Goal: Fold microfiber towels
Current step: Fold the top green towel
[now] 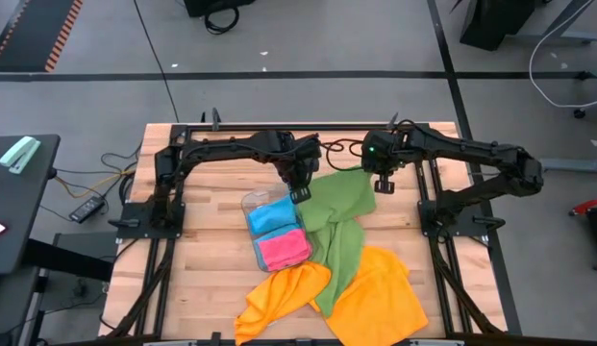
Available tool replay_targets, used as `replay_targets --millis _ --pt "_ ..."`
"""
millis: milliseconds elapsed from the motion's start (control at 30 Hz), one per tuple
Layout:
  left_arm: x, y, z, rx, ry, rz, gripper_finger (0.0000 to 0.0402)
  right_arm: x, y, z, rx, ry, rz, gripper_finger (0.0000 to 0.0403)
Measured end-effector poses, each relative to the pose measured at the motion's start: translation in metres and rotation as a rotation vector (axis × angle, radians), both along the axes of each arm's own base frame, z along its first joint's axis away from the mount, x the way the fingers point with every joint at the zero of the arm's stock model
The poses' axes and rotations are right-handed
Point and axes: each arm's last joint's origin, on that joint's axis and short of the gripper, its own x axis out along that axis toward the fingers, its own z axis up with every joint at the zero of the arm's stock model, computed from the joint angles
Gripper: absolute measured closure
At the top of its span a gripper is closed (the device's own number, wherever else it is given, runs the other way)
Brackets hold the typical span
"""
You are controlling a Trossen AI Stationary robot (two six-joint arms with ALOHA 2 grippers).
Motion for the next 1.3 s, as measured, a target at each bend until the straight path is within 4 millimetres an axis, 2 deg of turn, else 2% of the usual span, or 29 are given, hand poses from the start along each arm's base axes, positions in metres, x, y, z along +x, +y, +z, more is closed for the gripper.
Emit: replay_targets --millis 200,433,733,900,1033,1300 --pt "0.001 0.001 -0.013 -0.018 0.058 -0.004 0.0369 0.004 -0.003 0.0 -0.021 -0.026 0.028 0.0397" --pt "0.003 0.002 -0.023 -0.025 0.095 -0.009 0.0388 0.012 -0.009 -0.016 -0.006 -0.002 0.066 0.0397" --pt "0.001 0.008 -0.025 -0.028 0.113 0.006 0.0369 0.021 -0.026 -0.025 -0.047 -0.012 0.104 0.0397" --pt "0.0 0.013 -0.025 -0.028 0.119 0.023 0.0381 0.018 -0.035 -0.026 -0.043 -0.012 0.093 0.0397" --pt "-0.003 0.012 -0.029 -0.033 0.159 0.019 0.0388 0.019 -0.036 -0.027 -0.033 -0.019 0.098 0.0397" --pt "-0.007 0.012 -0.03 -0.04 0.203 -0.002 0.0374 0.021 -0.036 -0.026 -0.014 -0.053 0.115 0.0397"
